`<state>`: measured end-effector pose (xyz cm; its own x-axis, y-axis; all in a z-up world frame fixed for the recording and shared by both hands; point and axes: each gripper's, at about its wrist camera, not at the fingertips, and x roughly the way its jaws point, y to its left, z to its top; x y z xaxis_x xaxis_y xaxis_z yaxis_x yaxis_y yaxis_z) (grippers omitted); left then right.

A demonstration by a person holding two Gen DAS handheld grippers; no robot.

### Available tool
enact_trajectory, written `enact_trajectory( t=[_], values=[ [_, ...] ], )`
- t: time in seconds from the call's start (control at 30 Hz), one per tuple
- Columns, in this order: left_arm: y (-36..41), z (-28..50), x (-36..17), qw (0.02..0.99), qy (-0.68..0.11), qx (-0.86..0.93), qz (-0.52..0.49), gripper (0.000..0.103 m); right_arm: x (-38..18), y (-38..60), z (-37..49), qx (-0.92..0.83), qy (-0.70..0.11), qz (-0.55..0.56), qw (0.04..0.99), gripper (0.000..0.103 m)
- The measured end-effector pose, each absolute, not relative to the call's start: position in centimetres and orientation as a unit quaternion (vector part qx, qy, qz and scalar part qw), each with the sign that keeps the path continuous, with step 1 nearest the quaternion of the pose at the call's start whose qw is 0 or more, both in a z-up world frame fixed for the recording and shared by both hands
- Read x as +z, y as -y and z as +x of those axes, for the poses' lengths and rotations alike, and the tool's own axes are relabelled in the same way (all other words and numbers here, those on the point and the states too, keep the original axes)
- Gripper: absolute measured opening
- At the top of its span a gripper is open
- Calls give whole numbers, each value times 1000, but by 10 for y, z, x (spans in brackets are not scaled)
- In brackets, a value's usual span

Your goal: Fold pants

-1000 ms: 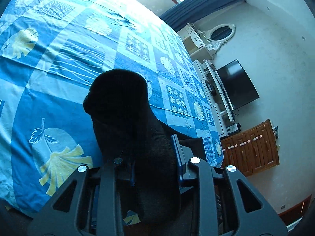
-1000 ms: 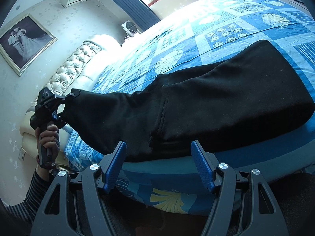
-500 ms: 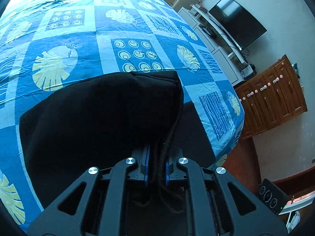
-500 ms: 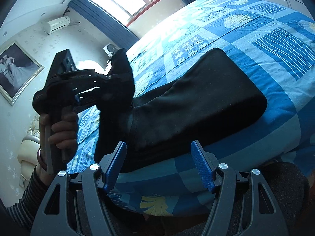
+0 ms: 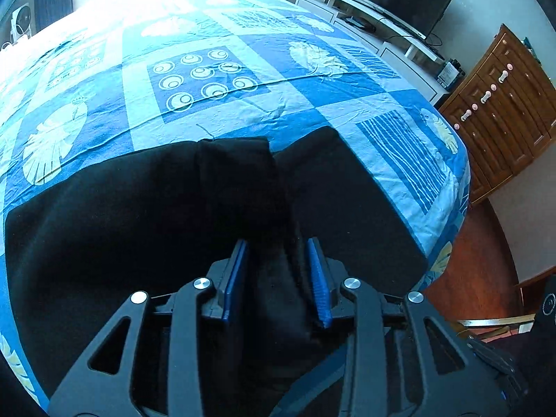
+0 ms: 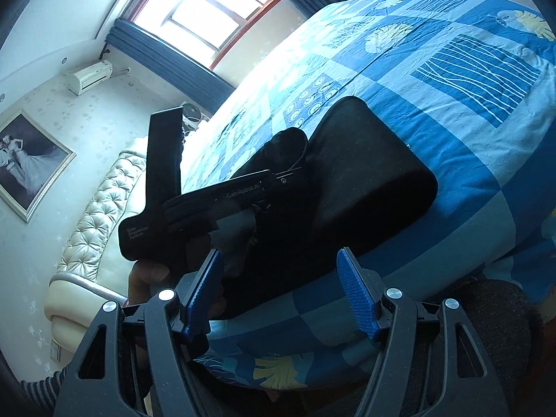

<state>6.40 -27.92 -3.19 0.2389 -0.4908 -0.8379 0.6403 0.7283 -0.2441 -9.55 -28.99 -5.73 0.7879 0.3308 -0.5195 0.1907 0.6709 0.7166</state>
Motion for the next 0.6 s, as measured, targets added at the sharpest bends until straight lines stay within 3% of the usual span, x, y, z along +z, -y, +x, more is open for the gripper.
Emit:
enact_trajectory(
  t=[0.1, 0.17, 0.27, 0.43, 0.6],
  values=[
    [263, 45, -6, 806, -460, -367, 63, 57, -57, 300, -95, 48, -321, 409, 853, 67],
    [243, 31, 13, 826, -425, -367, 52, 76, -57, 306, -90, 56, -330, 410, 848, 68],
    [208, 13, 35, 856, -379, -350, 48, 90, -54, 310, -75, 80, -345, 408, 842, 68],
    [151, 4, 43, 888, -351, -292, 54, 93, -38, 304, -26, 93, -367, 349, 857, 71],
    [103, 11, 26, 894, -379, -235, 42, 93, -54, 295, 27, 80, -425, 318, 844, 71]
  ],
)
